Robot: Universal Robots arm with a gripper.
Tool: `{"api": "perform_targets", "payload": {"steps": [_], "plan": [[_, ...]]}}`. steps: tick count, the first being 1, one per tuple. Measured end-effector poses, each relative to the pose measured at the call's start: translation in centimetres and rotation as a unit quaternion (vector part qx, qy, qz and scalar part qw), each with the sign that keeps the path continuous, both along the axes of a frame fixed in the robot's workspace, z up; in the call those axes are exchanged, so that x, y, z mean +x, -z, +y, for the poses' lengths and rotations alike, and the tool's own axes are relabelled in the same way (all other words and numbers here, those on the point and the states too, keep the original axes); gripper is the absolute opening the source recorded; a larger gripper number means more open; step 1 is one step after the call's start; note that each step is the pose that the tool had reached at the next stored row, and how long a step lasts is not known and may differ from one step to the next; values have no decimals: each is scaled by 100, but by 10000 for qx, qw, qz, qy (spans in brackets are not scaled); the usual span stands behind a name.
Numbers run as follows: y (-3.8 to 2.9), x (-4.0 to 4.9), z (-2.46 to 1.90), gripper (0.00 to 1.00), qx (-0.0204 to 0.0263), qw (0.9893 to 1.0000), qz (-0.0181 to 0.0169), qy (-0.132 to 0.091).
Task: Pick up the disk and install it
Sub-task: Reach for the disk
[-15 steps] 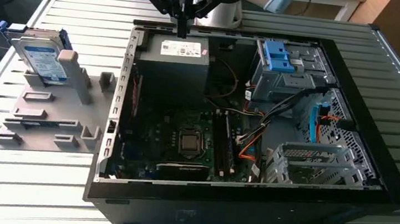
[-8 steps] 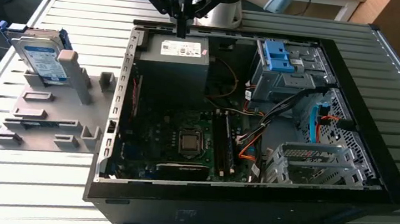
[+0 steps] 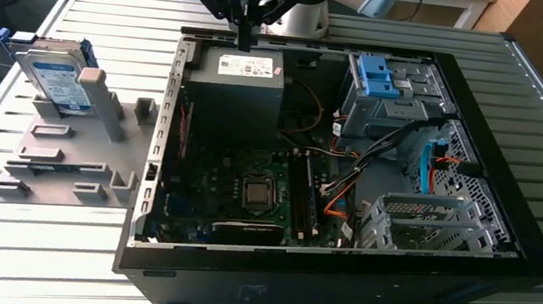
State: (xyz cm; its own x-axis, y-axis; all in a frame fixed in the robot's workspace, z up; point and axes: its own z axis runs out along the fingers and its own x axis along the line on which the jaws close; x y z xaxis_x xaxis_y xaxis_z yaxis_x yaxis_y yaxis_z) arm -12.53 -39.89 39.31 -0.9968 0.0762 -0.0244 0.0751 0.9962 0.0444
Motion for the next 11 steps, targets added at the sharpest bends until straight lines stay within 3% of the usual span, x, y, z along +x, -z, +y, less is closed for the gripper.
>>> {"api": "perform_targets", "payload": {"steps": [11], "plan": [[2,-25,0,11,0,10000,0,0]]}}
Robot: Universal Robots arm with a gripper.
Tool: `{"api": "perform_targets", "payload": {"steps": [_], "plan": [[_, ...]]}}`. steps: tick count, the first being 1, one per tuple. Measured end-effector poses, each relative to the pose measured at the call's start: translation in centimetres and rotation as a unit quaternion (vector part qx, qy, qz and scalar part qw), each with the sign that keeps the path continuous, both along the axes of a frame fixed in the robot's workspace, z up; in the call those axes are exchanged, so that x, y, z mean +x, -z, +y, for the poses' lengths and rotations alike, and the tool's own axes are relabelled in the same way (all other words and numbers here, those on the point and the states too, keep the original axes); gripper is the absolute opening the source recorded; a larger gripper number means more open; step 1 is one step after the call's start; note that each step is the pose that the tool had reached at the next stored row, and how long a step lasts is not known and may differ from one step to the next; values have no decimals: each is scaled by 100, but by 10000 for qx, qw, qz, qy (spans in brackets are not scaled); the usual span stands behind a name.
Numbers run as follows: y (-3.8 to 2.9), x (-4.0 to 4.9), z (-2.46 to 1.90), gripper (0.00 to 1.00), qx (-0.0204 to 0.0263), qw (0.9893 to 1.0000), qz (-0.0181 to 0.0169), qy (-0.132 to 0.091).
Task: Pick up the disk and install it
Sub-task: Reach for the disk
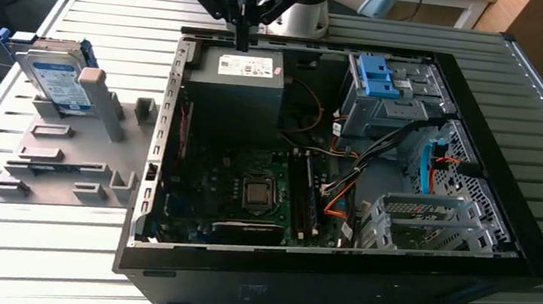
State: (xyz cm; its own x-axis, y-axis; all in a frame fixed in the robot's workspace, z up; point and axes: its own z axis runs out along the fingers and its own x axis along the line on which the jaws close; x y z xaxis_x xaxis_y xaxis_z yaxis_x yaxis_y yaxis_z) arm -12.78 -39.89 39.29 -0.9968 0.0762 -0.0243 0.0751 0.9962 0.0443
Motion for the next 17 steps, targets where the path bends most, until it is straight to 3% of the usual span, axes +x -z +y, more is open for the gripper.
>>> {"api": "perform_targets", "payload": {"steps": [17], "plan": [[13,-45,0,11,1,10000,10,0]]}}
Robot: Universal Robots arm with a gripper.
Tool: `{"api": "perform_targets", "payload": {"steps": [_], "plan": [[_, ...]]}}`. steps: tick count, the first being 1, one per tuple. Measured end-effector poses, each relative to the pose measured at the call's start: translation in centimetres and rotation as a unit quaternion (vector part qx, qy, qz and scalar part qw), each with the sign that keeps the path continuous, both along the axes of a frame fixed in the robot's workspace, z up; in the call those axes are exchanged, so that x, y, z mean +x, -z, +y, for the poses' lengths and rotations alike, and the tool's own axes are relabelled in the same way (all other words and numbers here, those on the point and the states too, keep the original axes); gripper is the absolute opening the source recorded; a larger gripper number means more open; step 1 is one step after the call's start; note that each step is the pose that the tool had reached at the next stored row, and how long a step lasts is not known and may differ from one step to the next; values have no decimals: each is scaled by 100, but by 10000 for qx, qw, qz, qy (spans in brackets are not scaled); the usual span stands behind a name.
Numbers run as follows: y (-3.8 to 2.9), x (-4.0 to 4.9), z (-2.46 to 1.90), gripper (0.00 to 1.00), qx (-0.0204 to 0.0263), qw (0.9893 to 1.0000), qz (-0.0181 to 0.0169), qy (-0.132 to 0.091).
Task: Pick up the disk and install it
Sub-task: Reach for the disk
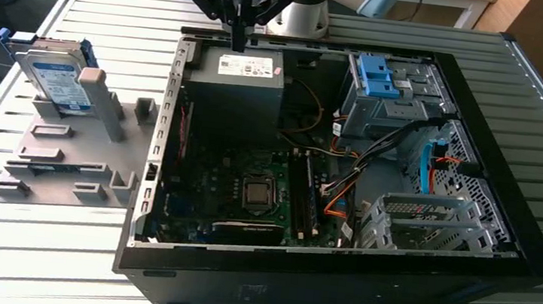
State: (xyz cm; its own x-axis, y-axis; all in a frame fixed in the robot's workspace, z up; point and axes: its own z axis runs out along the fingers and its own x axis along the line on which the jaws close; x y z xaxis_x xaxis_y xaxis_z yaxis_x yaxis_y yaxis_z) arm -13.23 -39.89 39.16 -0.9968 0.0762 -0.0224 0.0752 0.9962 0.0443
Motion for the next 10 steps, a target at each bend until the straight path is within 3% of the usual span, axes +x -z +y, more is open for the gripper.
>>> {"api": "perform_targets", "payload": {"steps": [10], "plan": [[4,-34,0,11,-1,10000,5,0]]}}
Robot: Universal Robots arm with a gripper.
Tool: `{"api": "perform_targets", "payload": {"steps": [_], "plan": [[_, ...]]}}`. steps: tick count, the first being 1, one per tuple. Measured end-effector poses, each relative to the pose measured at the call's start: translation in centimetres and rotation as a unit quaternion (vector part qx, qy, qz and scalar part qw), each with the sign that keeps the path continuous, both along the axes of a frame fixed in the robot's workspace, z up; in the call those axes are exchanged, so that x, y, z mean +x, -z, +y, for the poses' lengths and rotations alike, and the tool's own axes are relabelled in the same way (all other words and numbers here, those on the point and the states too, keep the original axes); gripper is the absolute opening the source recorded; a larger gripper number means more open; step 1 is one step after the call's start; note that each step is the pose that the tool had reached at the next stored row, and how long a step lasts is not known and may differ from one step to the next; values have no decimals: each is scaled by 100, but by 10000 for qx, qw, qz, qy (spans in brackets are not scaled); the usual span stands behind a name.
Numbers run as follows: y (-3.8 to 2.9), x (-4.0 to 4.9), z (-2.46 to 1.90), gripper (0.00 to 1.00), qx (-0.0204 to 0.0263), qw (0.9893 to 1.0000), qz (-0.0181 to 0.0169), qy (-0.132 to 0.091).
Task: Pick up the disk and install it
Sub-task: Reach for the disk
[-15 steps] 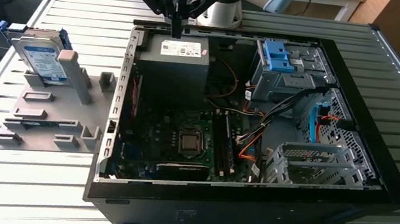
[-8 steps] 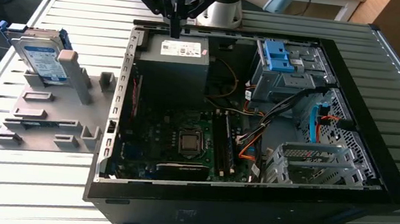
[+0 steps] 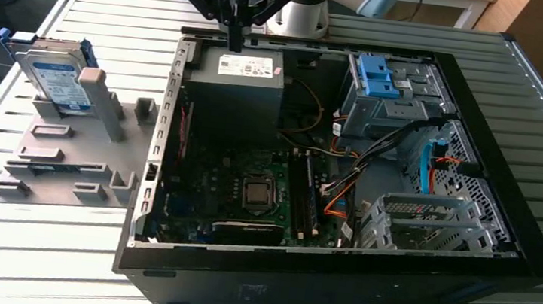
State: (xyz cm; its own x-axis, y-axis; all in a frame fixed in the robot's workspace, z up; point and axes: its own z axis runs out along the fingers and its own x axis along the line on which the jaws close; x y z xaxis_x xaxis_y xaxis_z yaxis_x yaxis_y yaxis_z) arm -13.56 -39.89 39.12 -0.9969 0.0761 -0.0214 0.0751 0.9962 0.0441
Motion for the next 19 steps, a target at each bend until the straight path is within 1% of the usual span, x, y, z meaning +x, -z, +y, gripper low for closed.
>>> {"api": "perform_targets", "payload": {"steps": [19], "plan": [[7,-49,0,11,0,10000,5,0]]}}
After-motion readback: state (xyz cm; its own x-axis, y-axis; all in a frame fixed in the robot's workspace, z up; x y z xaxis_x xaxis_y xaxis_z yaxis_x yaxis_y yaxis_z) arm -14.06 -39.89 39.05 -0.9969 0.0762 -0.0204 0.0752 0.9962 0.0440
